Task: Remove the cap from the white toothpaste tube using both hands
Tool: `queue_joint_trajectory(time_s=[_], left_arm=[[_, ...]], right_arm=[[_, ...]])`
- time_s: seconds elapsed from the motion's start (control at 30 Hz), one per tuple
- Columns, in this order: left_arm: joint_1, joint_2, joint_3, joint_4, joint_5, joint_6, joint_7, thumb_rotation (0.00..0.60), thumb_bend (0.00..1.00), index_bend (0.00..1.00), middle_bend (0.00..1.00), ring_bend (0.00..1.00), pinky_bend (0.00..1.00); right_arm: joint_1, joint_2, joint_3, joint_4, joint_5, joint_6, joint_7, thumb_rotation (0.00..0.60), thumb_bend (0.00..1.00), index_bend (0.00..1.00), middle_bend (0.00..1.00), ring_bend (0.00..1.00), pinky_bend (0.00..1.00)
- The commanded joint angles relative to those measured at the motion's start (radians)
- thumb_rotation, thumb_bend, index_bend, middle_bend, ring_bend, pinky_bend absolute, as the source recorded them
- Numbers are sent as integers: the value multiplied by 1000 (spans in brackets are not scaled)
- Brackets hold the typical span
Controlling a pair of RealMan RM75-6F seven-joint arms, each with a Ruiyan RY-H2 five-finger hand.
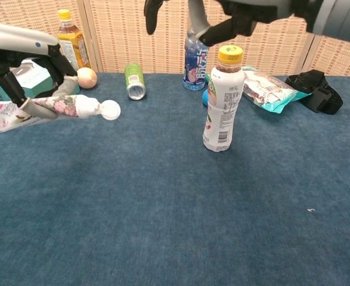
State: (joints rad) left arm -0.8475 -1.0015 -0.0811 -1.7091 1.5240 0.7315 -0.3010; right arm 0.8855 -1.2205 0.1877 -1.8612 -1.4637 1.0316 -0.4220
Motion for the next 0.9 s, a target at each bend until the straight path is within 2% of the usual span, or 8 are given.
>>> queue_joint_trajectory(time_s=[0.03,0.23,0.43,0.5,0.57,0.73,0.83,0.9], left_arm=[[4,-57,23,51,-18,-19,54,600,402,624,689,475,350],[8,-166,63,154,-43,-54,146,600,402,597,673,450,350],[17,-249,81,257,-86,-62,272,600,400,561,638,408,350],[19,-259,82,277,-105,-61,324,600,400,523,591,364,346],[21,-260,80,282,-128,-61,362,600,399,458,502,294,328],[31,-240,71,242,-209,-64,418,600,398,247,295,146,274],[45,-206,64,201,-250,-47,432,600,399,172,255,134,273],[71,-173,50,160,-275,4,425,600,398,152,241,131,271]], right_arm=[[-48,66,-11,-27,-28,48,28,557,935,343,215,33,143],[-125,158,-34,-32,-51,112,62,558,885,343,214,33,143],[-192,221,-59,-24,-90,166,100,557,882,343,215,32,143],[-211,237,-65,-20,-97,179,113,556,881,344,215,32,143],[-225,247,-67,-13,-100,189,124,557,880,343,214,32,143],[-261,262,-74,16,-101,208,151,557,880,343,215,32,143],[-288,268,-78,34,-100,229,171,556,881,344,215,32,143],[-312,274,-86,48,-99,245,190,557,879,343,215,32,143]])
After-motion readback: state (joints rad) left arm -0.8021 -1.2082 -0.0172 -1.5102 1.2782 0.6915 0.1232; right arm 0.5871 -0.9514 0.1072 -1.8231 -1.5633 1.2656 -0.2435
